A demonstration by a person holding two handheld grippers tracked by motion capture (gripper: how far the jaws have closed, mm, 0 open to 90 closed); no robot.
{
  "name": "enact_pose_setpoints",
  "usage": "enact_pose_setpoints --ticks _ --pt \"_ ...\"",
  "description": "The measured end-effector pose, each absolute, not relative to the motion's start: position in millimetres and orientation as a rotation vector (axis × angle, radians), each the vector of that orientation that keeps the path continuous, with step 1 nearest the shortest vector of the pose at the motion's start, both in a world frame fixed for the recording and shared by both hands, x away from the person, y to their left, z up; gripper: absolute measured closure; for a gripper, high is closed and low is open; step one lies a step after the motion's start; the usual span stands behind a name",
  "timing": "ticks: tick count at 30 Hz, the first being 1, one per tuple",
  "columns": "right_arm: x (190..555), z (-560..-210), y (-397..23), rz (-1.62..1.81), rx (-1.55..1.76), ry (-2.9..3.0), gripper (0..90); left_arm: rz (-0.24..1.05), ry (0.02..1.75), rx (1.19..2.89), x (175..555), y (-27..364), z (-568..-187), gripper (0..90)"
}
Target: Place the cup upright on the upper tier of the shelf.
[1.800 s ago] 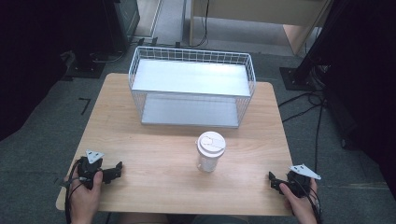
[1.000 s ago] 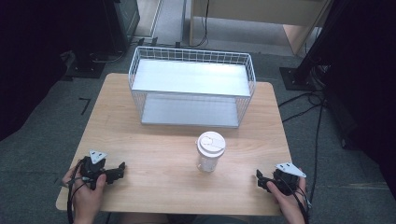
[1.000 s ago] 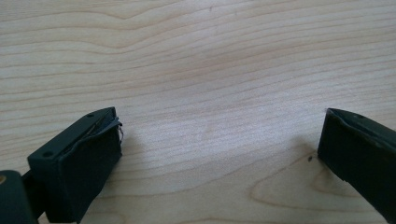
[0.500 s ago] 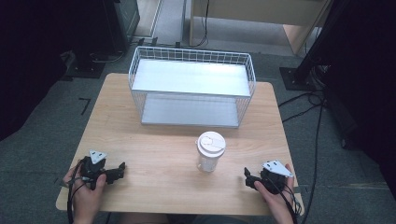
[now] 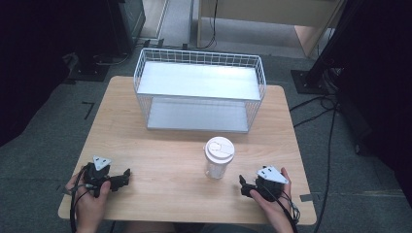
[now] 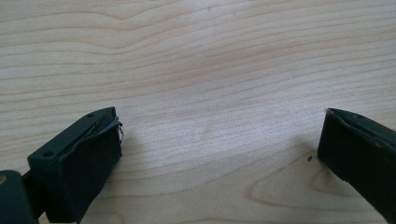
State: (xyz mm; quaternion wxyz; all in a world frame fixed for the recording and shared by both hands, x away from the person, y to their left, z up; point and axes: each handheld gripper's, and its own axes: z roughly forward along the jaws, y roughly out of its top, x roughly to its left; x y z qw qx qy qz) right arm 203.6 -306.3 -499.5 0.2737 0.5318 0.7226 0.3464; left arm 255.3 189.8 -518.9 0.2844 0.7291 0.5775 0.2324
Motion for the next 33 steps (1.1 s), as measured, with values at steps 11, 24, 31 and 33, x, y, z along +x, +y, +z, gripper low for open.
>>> enact_pose_setpoints --ticks 11,24,31,33 --pt "206 -498 -283 0.944 1.370 2.006 8.0 0.620 1.546 1.949 255 190 -519 0.0" --pt "210 -485 -259 1.045 1.300 2.044 8.0 0.620 1.546 1.949 255 190 -519 0.0" --pt "213 -482 -243 1.114 1.269 2.040 8.0 0.620 1.546 1.950 255 190 -519 0.0" --pt "214 -481 -238 1.148 1.252 2.023 8.0 0.620 1.546 1.950 255 190 -519 0.0"
